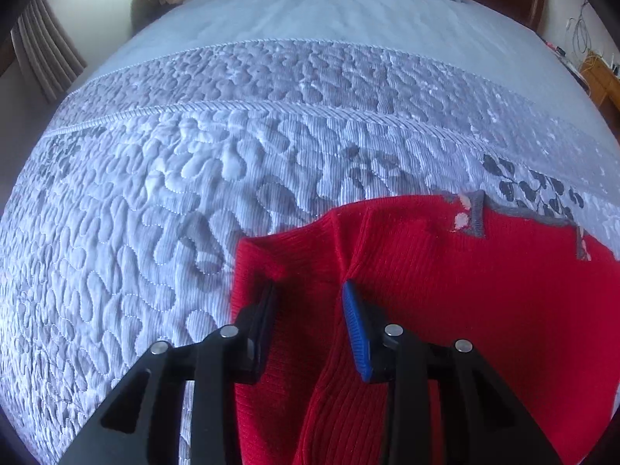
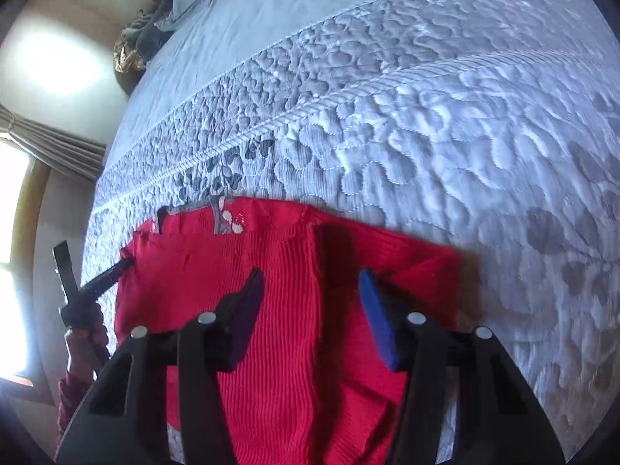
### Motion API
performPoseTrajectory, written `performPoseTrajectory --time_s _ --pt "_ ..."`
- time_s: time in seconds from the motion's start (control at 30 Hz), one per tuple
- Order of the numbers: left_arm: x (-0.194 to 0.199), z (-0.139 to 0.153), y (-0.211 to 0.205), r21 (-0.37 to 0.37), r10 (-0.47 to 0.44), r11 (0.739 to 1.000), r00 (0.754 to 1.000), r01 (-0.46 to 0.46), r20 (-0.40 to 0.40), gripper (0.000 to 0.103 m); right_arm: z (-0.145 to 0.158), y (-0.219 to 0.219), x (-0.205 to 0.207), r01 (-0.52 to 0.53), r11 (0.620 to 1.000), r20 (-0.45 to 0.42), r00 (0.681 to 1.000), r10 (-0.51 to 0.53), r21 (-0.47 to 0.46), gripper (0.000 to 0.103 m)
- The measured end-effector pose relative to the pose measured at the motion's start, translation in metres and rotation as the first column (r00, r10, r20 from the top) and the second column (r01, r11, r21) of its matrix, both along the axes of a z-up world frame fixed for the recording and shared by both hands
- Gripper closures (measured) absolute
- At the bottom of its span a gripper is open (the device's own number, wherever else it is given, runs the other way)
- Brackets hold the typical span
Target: Fold small clothes
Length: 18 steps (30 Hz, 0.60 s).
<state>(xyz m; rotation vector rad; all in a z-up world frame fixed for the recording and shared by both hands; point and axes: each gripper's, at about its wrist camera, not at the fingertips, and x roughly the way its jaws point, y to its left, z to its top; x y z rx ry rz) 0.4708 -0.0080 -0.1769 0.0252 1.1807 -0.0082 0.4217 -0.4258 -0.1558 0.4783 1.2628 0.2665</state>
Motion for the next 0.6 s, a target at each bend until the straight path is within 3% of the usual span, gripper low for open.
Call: performPoseTrajectory --time_s 0.03,0.1,0.2,0.23,0.27,0.33,0.37,0.4,0.43,0.47,0.6 --pt "0.001 -0.002 0.000 0.005 0.007 1.000 1.000 -0.007 0.005 0.067 -0.005 0.006 0.002 -0.016 0.999 -0.012 1.000 0.015 -0.038 0.064" --pt "0.001 -0.004 0.000 0.011 0.021 1.000 1.000 -0.021 0.010 0.067 -0.011 0.014 0.004 -0.033 0.990 -0.024 0.999 0.030 -0.139 0.086" --pt "0.000 -0.001 0.002 0.011 0.053 0.999 0.998 -0.053 0.013 0.076 -0.013 0.013 0.008 -0.009 0.987 -0.030 1.000 0.004 -0.162 0.097" --pt "-0.001 0.000 0.004 0.026 0.074 0.997 0.997 -0.074 0.011 0.087 -0.010 0.011 0.008 0.012 0.990 -0.021 1.000 -0.015 -0.142 0.098" --pt "-0.003 0.003 0.007 0.022 0.084 0.996 0.996 -0.084 0.007 0.087 -0.006 0.008 0.006 0.025 0.991 -0.005 1.000 -0.026 -0.130 0.095" --pt "-0.015 0.013 0.017 -0.028 0.090 0.996 0.996 -0.090 -0.003 0.085 0.008 -0.001 -0.007 0.061 0.991 0.023 0.998 -0.058 -0.123 0.067" --pt "-0.026 0.020 0.022 -0.043 0.084 0.996 0.996 -0.084 0.004 0.080 0.020 -0.007 -0.022 0.069 0.994 0.058 0.996 -0.065 -0.081 0.046" --pt "-0.037 0.027 0.026 -0.044 0.083 0.996 0.996 -0.083 0.009 0.072 0.027 -0.011 -0.033 0.064 0.996 0.079 0.995 -0.060 -0.056 0.046" --pt "-0.054 0.033 0.033 -0.041 0.081 0.996 0.997 -0.081 0.012 0.052 0.033 -0.016 -0.047 0.055 0.998 0.085 0.995 -0.052 -0.036 0.047" --pt "-0.068 0.038 0.039 -0.046 0.072 0.996 0.997 -0.071 0.016 0.039 0.038 -0.023 -0.068 0.054 0.999 0.071 0.996 -0.053 -0.010 0.047" --pt "-0.113 0.043 0.058 -0.042 0.041 0.998 0.999 -0.042 -0.014 0.027 0.036 -0.039 -0.124 0.041 0.998 0.015 0.999 -0.042 0.050 0.041"
